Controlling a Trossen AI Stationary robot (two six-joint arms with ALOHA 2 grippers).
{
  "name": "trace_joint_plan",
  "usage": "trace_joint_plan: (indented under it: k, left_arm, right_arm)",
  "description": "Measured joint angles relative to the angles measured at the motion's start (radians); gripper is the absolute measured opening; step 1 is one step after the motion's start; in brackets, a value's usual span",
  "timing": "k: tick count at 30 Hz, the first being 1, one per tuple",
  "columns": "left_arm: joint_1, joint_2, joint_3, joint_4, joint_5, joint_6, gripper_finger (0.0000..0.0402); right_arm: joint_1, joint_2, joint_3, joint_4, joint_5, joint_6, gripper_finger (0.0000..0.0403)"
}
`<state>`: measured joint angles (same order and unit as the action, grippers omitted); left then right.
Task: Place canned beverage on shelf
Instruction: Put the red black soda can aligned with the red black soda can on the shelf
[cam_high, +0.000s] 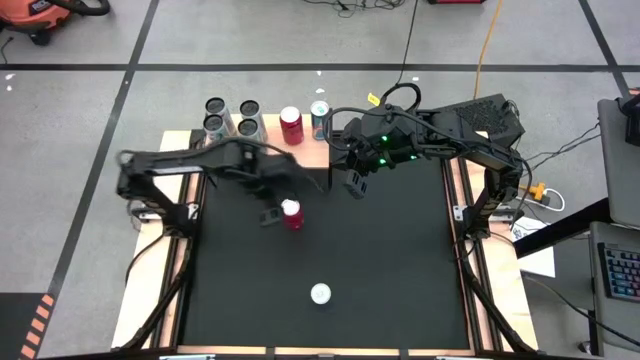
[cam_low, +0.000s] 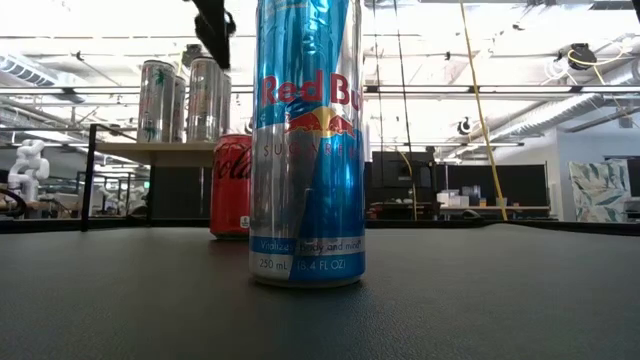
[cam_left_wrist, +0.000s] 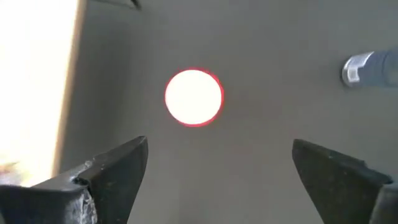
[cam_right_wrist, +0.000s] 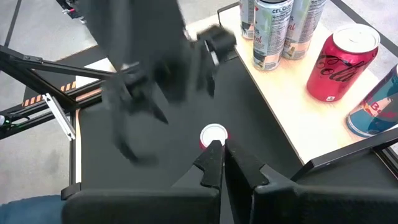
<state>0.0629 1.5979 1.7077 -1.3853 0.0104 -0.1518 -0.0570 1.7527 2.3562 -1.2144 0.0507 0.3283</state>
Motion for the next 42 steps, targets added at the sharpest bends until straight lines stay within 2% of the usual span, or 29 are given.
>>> trace_joint_plan:
  k: [4,10,18,30,42]
  left_arm:
    - [-0.012,-0.114,0.0,0.003,-0.063,-0.049,0.0391]
    - [-0.042,-0.246,0.0,0.005,-0.068,-0.052,0.0391]
    - [-0.065,-0.355,-0.017,0.004,-0.077,-0.051,0.0391]
    - [-0.064,-0.383,-0.066,-0.017,-0.094,-0.052,0.0391]
    - [-0.064,-0.383,-0.08,0.031,-0.094,-0.052,0.0391]
  right_arm:
    - [0.0,0.0,0.0,0.002,0.0,0.0,0.0]
    - [0.0,0.0,0.0,0.014,0.0,0.0,0.0]
    - [0.0,0.0,0.0,0.051,0.0,0.0,0.0]
    - [0.0,0.0,0.0,0.139,0.0,0.0,0.0]
    - [0.0,0.0,0.0,0.145,0.0,0.0,0.0]
